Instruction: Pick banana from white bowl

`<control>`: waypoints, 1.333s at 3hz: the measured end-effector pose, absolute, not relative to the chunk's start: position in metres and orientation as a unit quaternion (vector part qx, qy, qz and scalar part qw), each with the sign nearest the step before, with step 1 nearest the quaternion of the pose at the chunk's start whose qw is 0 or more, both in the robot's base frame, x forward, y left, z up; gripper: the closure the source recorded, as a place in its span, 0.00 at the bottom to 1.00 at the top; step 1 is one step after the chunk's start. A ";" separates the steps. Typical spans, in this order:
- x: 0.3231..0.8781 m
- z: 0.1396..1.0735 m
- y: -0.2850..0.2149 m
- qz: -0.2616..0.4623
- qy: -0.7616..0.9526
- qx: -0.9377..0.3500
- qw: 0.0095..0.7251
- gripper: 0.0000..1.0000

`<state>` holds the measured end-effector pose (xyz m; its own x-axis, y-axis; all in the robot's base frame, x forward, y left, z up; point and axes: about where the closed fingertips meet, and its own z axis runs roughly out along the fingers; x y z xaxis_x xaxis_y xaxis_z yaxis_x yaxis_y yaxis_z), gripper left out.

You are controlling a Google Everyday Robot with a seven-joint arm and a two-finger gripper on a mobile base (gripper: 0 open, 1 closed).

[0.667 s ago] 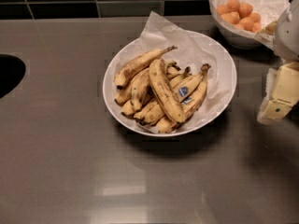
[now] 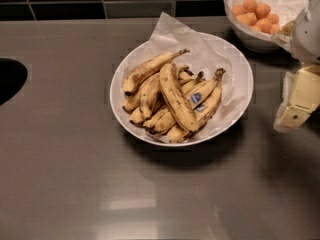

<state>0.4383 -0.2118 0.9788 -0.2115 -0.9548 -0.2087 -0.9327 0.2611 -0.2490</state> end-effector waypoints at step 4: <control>0.419 0.981 -0.105 0.009 0.711 -0.674 0.200 0.00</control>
Offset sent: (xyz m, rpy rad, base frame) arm -0.0344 0.1436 -0.0075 0.1010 -0.0259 0.2736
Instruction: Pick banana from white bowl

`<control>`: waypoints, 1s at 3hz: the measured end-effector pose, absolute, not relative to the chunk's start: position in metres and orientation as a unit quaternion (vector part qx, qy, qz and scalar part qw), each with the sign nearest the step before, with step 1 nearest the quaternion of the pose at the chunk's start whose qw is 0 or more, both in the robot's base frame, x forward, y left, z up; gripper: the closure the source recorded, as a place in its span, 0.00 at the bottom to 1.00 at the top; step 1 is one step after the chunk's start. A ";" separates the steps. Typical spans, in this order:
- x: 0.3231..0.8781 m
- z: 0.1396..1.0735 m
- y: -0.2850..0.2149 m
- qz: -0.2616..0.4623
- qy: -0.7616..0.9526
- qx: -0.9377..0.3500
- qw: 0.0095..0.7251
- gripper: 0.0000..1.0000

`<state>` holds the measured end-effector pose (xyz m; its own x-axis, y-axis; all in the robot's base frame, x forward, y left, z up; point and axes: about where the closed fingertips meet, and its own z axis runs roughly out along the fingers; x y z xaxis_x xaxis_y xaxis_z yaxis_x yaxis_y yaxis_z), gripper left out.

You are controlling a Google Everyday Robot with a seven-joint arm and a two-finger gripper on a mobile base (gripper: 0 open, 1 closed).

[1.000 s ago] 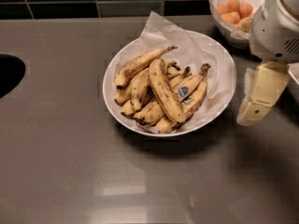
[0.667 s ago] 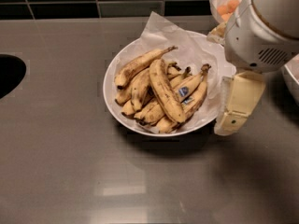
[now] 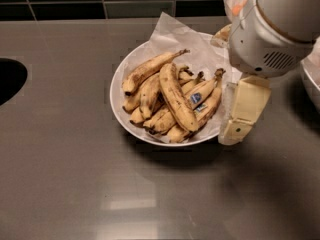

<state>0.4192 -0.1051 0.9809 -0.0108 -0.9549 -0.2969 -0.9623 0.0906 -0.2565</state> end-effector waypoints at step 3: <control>0.448 0.972 -0.081 0.063 0.778 -0.567 0.263 0.00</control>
Offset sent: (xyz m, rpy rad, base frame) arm 0.0525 0.0201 -0.0237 0.3852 0.0296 -0.4477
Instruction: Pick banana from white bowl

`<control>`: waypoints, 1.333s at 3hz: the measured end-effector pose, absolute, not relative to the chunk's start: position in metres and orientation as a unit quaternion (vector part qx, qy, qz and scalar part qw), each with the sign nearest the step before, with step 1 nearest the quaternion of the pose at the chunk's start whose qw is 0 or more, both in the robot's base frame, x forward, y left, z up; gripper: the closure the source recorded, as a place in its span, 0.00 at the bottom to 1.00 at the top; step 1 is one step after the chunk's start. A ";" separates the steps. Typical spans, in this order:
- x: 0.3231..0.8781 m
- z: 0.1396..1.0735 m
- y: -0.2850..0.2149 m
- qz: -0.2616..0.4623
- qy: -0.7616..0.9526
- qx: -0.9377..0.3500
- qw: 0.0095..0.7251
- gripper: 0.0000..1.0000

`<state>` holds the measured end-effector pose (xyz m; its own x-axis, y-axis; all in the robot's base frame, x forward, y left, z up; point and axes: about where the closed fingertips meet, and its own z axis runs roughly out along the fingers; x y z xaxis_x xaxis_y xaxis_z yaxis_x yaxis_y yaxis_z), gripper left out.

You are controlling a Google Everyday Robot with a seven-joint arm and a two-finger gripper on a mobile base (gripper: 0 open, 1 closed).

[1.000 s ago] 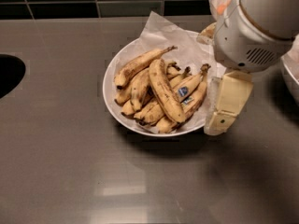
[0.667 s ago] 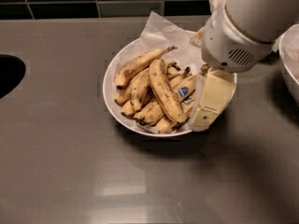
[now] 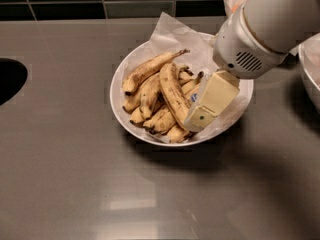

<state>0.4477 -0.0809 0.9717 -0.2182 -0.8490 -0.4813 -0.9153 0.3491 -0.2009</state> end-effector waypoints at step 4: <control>0.441 0.981 -0.051 0.173 0.775 -0.531 0.295 0.00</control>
Offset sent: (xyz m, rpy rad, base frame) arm -0.0009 0.0265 0.0093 0.3920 0.1185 0.0368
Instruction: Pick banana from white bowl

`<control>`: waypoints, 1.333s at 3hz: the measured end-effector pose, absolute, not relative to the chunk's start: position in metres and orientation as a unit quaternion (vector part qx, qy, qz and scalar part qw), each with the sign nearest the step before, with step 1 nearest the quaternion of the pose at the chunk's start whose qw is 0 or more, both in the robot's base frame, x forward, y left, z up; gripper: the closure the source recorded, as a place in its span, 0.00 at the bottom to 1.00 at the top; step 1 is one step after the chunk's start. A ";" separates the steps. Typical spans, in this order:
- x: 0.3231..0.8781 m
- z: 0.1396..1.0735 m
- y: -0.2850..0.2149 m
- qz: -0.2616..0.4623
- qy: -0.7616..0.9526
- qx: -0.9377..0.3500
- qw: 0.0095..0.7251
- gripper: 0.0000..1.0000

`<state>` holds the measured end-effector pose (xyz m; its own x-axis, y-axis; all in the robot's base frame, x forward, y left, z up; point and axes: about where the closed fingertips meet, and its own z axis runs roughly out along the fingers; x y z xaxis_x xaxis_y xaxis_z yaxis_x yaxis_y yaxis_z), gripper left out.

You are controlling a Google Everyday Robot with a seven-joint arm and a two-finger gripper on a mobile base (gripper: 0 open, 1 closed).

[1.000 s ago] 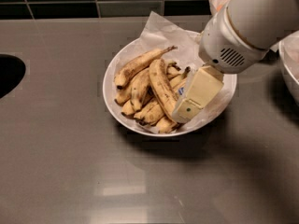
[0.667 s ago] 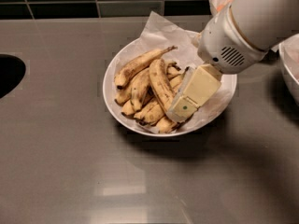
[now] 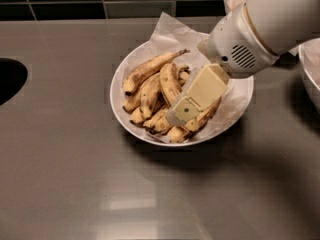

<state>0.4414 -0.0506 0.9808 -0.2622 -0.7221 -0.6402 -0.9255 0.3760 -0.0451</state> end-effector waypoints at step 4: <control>0.459 0.945 -0.056 0.150 0.856 -0.441 0.224 0.23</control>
Offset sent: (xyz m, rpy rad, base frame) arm 0.0171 -0.0146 -0.0456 -0.0507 0.2421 -0.1975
